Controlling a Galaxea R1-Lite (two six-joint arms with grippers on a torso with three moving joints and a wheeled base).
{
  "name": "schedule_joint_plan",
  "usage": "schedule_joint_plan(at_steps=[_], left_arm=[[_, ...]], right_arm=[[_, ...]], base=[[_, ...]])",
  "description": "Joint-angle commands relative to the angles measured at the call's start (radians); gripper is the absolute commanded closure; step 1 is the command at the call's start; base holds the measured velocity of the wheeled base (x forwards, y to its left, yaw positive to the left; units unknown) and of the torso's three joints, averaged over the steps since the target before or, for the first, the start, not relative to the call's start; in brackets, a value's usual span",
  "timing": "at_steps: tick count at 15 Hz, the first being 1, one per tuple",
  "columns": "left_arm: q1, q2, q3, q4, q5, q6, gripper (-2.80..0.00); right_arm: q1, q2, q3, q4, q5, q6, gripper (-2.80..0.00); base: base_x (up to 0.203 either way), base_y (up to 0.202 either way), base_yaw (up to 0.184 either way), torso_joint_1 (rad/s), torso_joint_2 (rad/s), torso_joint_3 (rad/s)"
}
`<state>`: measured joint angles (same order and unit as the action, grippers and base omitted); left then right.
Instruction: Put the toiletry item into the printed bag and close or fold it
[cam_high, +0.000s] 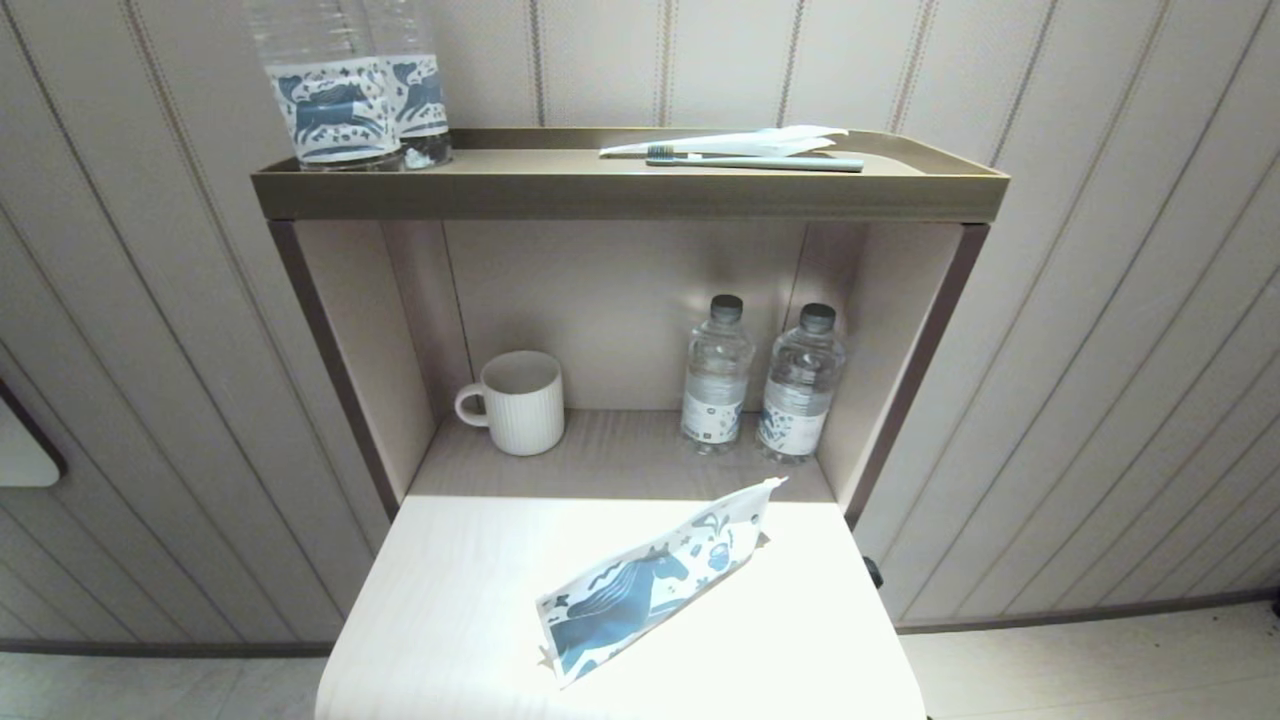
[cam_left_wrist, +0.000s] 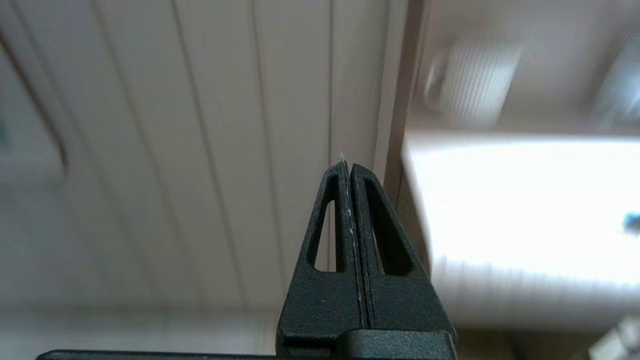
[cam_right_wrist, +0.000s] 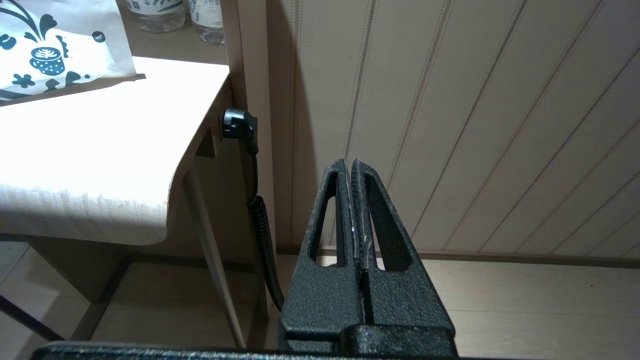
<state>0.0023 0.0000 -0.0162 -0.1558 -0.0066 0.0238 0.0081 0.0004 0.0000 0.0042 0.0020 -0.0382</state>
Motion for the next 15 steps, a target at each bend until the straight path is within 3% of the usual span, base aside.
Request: schedule_joint_plan(at_steps=[1, 15], left_arm=[[-0.003, 0.001, 0.014, -0.063, -0.011, 0.012, 0.00], [-0.002, 0.000, 0.016, -0.065, -0.013, -0.018, 0.00]], right_arm=[[0.001, 0.000, 0.000, 0.002, 0.001, -0.002, 0.00], [0.001, 0.000, 0.000, 0.002, 0.001, -0.005, 0.00]], base=[[0.000, 0.000, 0.000, 0.000, 0.00, 0.000], [0.000, 0.000, 0.000, 0.000, 0.00, 0.000]])
